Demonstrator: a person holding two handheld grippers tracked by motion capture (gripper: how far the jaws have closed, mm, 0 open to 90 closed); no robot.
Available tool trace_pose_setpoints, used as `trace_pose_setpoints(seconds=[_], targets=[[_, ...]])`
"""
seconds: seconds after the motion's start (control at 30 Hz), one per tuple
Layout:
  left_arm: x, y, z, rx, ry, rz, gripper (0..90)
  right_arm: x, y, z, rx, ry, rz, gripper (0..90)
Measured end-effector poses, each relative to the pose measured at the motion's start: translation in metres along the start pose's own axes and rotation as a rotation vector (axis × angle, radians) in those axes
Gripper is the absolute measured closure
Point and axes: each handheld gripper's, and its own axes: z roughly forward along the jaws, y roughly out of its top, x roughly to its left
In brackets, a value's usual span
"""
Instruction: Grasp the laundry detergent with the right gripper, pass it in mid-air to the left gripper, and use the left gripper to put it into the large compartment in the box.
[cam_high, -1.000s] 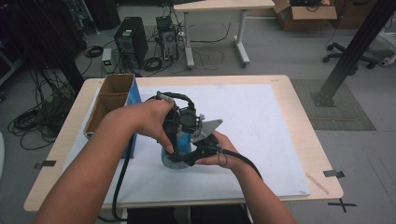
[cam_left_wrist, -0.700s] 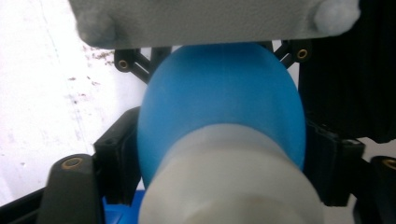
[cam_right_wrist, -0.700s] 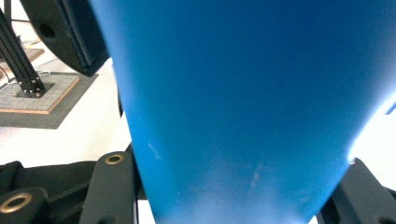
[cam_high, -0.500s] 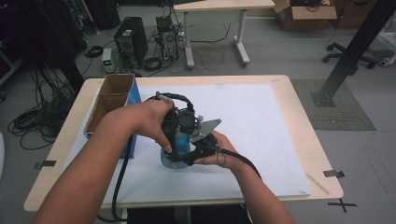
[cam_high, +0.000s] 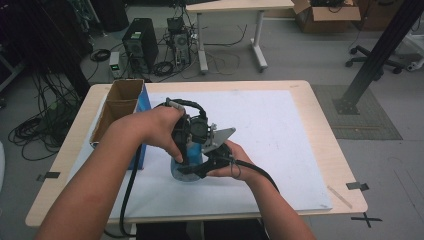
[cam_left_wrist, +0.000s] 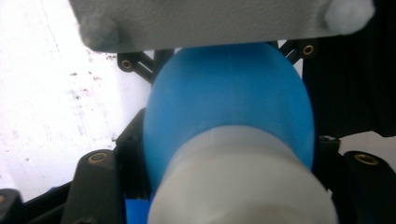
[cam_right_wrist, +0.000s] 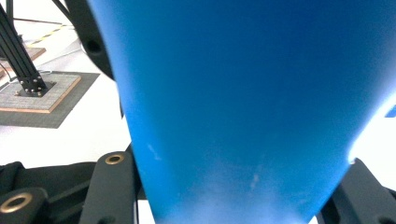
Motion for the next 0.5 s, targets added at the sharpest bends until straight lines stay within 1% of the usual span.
trace_pose_setpoints(seconds=[0.1, 0.23, 0.27, 0.33, 0.4, 0.5], targets=[[-0.0004, -0.0002, -0.0005, 0.004, 0.002, -0.004, 37.2, 0.0000, 0.0004, 0.0004, -0.002, 0.000, -0.002, 44.9], [-0.0025, 0.0024, -0.0023, 0.041, 0.009, -0.014, 37.5, 0.0010, 0.0019, 0.0010, -0.007, -0.003, -0.004, 45.0], [-0.0034, 0.0029, -0.0024, 0.046, 0.013, -0.024, 37.6, 0.0009, 0.0022, 0.0011, -0.006, -0.002, -0.008, 44.9], [-0.0036, 0.0038, -0.0033, 0.055, 0.014, -0.022, 37.7, 0.0012, 0.0029, 0.0013, -0.007, -0.003, -0.013, 44.9], [-0.0040, 0.0047, -0.0046, 0.062, 0.015, -0.026, 37.8, 0.0014, 0.0034, 0.0009, -0.013, -0.004, -0.015, 44.9], [-0.0040, 0.0046, -0.0053, 0.054, 0.012, -0.032, 37.9, 0.0018, 0.0041, 0.0005, -0.016, -0.002, -0.015, 44.8]])
